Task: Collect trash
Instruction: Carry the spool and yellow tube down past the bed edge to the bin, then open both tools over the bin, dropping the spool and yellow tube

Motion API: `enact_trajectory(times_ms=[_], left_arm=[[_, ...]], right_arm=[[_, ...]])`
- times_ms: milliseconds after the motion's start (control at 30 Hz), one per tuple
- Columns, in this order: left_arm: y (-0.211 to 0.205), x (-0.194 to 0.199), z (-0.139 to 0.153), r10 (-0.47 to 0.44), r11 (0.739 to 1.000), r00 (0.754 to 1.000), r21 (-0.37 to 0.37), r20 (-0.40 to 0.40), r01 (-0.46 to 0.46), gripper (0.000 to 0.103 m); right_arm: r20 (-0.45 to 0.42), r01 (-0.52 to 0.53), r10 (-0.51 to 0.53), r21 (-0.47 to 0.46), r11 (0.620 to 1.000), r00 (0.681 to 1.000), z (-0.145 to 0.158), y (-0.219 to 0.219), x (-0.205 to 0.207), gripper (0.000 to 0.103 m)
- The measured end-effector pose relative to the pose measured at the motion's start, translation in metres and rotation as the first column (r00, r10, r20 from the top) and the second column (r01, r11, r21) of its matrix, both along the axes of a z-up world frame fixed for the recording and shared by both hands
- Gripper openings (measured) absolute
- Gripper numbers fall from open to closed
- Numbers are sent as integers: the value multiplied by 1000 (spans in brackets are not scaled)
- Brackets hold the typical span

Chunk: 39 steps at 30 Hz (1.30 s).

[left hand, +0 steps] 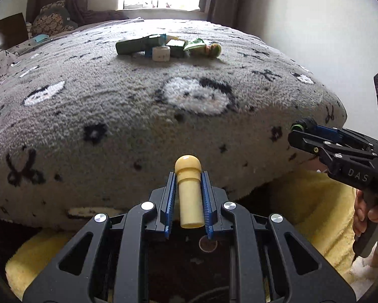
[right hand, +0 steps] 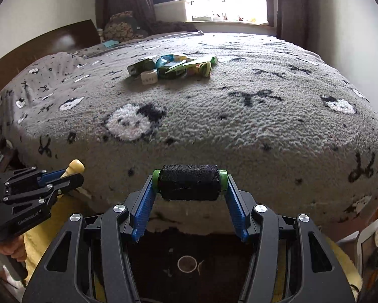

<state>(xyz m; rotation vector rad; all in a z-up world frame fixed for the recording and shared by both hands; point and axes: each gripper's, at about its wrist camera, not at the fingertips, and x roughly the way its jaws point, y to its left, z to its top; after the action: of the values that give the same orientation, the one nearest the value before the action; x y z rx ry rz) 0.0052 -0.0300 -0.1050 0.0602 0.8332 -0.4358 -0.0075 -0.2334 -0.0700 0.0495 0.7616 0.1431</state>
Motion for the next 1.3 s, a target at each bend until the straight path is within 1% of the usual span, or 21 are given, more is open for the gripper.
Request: enact_trajectory(times_ms=[133, 267, 500, 633, 800, 967, 1033, 1067, 1100, 1133, 1233, 1300], left_arm=[[-1, -11, -26, -12, 1000, 998, 11, -67, 13, 18], [-2, -14, -53, -17, 999, 991, 27, -135, 21, 18], [-10, -15, -91, -30, 998, 973, 49, -230, 43, 18], [-14, -17, -114, -40, 997, 954, 54, -298, 59, 18], [-19, -19, -131, -46, 996, 936, 56, -350, 70, 18], [-23, -14, -142, -61, 995, 921, 55, -385, 89, 19], [-25, -13, -145, -61, 994, 918, 64, -392, 94, 22], [-26, -13, -145, -62, 993, 919, 67, -391, 95, 27], [-28, -13, -147, -62, 993, 920, 68, -388, 95, 32], [-26, -13, -149, -61, 993, 921, 70, -385, 95, 34], [-25, -12, -145, -55, 993, 924, 75, -378, 90, 37], [-23, -11, -143, -46, 993, 926, 80, -373, 82, 41]], right_arm=[[-57, -10, 10, 2, 1000, 998, -22, 6, -3, 55], [-113, -18, 18, 1, 1000, 993, -44, 12, -2, 55], [-192, -36, 36, 3, 999, 981, -75, 22, 0, 55], [-236, -50, 51, 9, 999, 970, -91, 28, 1, 55], [-299, -59, 61, 18, 998, 952, -111, 31, 3, 55], [-349, -43, 59, 53, 998, 935, -125, 28, 5, 56], [-355, -33, 51, 56, 998, 934, -126, 26, 5, 57], [-355, -29, 48, 56, 998, 934, -127, 25, 5, 59], [-352, -26, 44, 56, 998, 935, -126, 24, 5, 64], [-348, -21, 38, 53, 998, 937, -125, 23, 4, 69], [-338, -6, 20, 44, 999, 941, -120, 19, 5, 70], [-327, 7, 6, 37, 999, 945, -116, 13, 6, 72]])
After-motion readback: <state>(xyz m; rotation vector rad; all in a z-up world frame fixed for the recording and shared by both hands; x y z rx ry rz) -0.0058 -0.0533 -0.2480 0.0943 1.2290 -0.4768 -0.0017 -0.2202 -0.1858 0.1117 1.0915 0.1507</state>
